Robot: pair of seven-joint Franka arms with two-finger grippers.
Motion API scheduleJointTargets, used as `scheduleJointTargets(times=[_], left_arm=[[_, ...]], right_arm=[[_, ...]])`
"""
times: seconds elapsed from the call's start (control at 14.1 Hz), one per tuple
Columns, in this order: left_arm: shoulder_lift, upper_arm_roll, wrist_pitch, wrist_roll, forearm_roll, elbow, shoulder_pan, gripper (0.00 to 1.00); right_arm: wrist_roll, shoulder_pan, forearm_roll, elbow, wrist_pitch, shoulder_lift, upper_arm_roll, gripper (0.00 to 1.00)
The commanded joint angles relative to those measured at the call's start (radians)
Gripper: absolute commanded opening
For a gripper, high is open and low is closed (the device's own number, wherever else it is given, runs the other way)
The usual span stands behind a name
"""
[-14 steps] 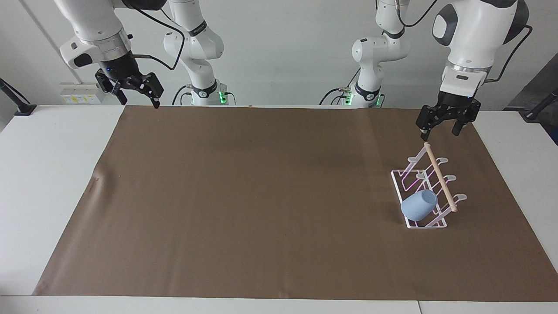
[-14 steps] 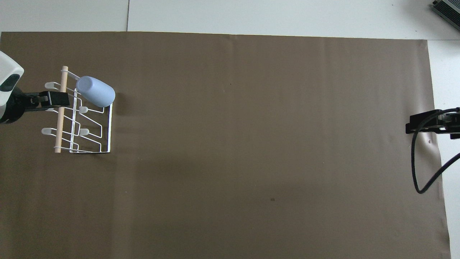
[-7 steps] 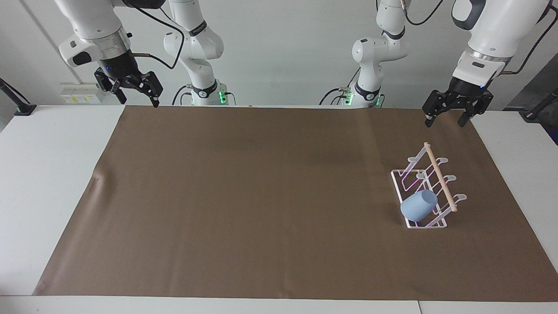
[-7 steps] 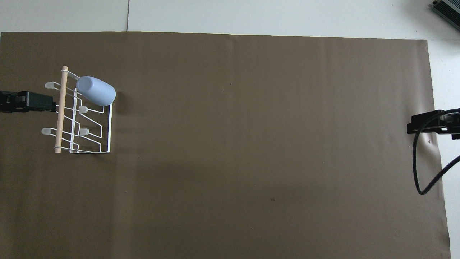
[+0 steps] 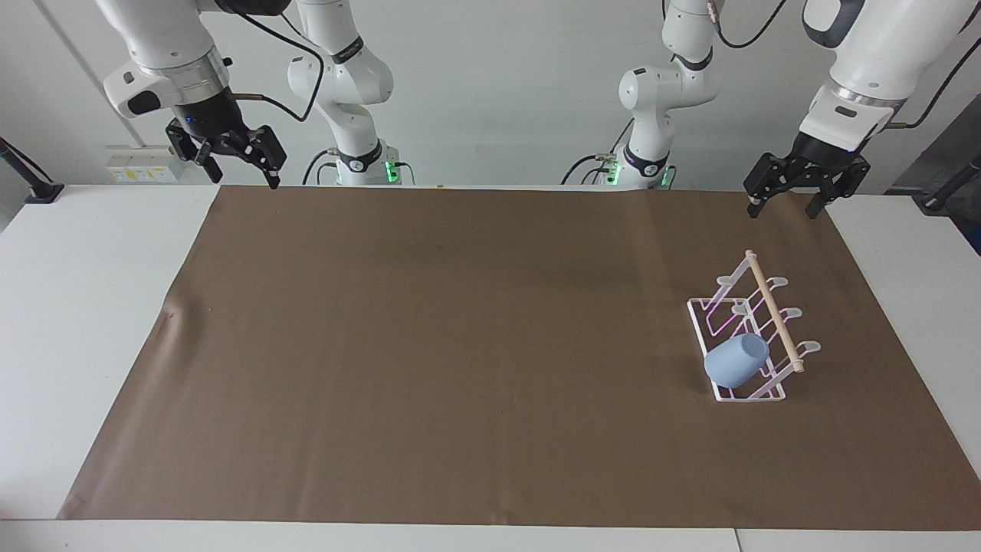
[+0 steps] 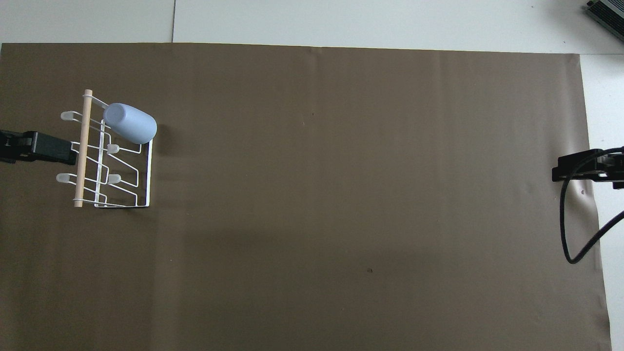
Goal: Hang cup on cup holder
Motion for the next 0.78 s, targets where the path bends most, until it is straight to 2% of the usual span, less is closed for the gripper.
scheduleJointTargets(times=[0.0,0.71], left_arm=[[0.007,0.043,-0.052,0.026,-0.002,0.03,-0.041,1.0],[0.006,0.014,-0.06,0.015,-0.007,0.028,-0.042,1.0]], right_arm=[[-0.018,-0.018,0.011,-0.031,0.018,-0.027,0.006,1.0],[0.031,-0.032,0.009,-0.03,0.025,-0.03,0.005,1.0]])
